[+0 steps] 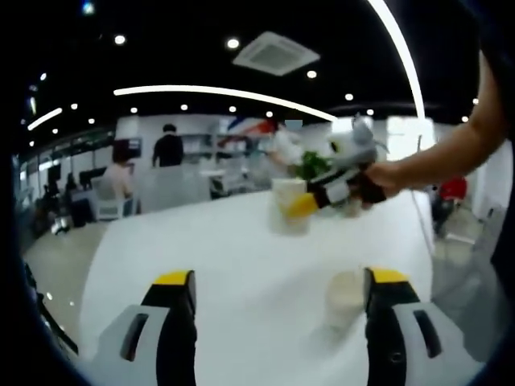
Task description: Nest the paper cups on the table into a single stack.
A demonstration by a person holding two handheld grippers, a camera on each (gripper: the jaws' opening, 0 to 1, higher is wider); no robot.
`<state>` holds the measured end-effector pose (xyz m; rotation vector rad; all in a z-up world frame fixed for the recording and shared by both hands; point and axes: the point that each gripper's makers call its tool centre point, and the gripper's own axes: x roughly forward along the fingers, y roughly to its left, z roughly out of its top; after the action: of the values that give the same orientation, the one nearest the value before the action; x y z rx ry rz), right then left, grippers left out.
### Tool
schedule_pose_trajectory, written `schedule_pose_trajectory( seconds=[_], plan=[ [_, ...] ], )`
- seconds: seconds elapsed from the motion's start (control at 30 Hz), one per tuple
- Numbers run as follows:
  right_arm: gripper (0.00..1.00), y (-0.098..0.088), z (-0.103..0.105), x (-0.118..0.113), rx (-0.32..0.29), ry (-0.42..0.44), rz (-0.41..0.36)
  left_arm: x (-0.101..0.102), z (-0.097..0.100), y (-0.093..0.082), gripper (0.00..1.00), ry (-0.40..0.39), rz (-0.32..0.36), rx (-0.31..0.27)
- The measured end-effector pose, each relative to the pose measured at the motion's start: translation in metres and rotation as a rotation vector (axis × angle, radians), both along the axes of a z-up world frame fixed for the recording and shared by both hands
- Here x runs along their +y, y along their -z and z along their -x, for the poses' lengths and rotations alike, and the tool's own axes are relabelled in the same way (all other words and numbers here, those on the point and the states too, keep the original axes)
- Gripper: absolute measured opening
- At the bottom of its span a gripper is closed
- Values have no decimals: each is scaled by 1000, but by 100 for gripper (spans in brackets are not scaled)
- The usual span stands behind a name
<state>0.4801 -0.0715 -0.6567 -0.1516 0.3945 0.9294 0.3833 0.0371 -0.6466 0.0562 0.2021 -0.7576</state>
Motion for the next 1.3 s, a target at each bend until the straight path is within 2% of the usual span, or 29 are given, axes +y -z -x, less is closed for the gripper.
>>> schedule_pose_trajectory(
  seconds=[0.07, 0.3, 0.5, 0.63, 0.87, 0.93, 0.97, 1.3],
  plan=[
    [37, 1, 9, 2, 0, -15, 6, -4, -2, -3, 79, 9, -19, -15],
    [37, 8, 49, 8, 31, -64, 3, -31, -4, -16, 72, 57, -19, -25],
    [37, 12, 74, 10, 39, -101, 29, -52, -2, -17, 70, 99, -45, -49],
    [37, 13, 84, 11, 32, -120, 44, -63, -1, -18, 62, 121, -50, -37],
    [37, 12, 98, 21, 22, -150, 53, -80, 1, -24, 53, 153, -59, -29],
    [37, 12, 102, 23, 18, -160, 56, -83, 3, -24, 51, 162, -71, -28],
    [37, 11, 105, 24, 19, -166, 55, -85, 5, -19, 50, 176, -107, -19],
    [37, 10, 121, 26, -7, -213, 68, -101, 20, -22, 39, 228, -96, 26]
  ],
)
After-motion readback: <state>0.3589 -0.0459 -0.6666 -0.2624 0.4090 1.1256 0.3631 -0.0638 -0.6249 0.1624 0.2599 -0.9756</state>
